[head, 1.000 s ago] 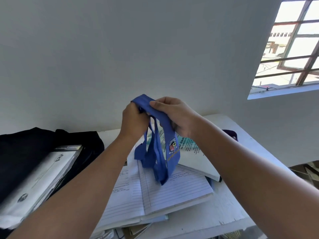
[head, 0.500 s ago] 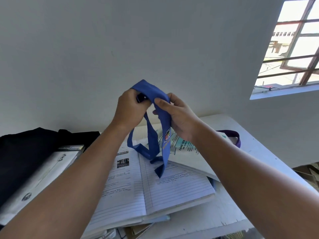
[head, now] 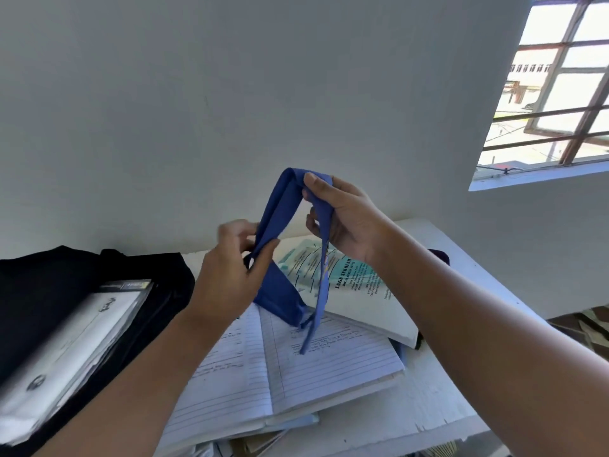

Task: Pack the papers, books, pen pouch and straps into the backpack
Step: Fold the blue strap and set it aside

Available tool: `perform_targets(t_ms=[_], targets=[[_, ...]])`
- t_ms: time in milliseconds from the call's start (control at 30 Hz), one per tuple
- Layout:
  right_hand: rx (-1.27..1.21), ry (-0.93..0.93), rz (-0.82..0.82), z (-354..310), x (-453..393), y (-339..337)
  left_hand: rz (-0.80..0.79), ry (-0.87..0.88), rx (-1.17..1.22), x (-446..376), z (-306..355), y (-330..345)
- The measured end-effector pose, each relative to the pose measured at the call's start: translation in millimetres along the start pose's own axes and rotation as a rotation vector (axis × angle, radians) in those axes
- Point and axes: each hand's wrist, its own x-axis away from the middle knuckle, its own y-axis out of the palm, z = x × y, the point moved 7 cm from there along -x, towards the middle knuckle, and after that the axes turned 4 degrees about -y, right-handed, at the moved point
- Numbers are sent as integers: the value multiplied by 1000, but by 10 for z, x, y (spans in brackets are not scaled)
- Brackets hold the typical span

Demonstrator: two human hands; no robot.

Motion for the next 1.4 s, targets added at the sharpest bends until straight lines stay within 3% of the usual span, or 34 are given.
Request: perform_targets(t_ms=[67,167,267,500,633,733,900,967,1133,1300,1400], targets=[[3,-24,-27,-34,6,81,-10,-165,199,7,-58,90],[3,-65,-75,-97,3,220,-219,-505,504,-191,-197,310],[16,-88,-79,-127,-9,304,-406,-549,549,-285,-127,462],[-5,-106,3,-41,-44,229,-284,-730,1050,-3,-26,844],[-10,-114,38,-79,-25,161,-398,-778,1036,83,60,949],[-2,-136,71,-158,-17,117,-471,-688,796,38,35,964],[-3,-161,49,-230,-18,76,-580,-850,747,160,-99,994],[-66,-155,79,-243,-39,22,-510,-869,716,170,-177,962],[-35,-77,88,-75,-10,-86,-27,-961,1045,-87,-396,717],[8,33,-5,270,102,-194,277,-998,1079,-383,-633,445],[113,156,-40,519,174,-295,316,-904,1114,-527,-484,294]])
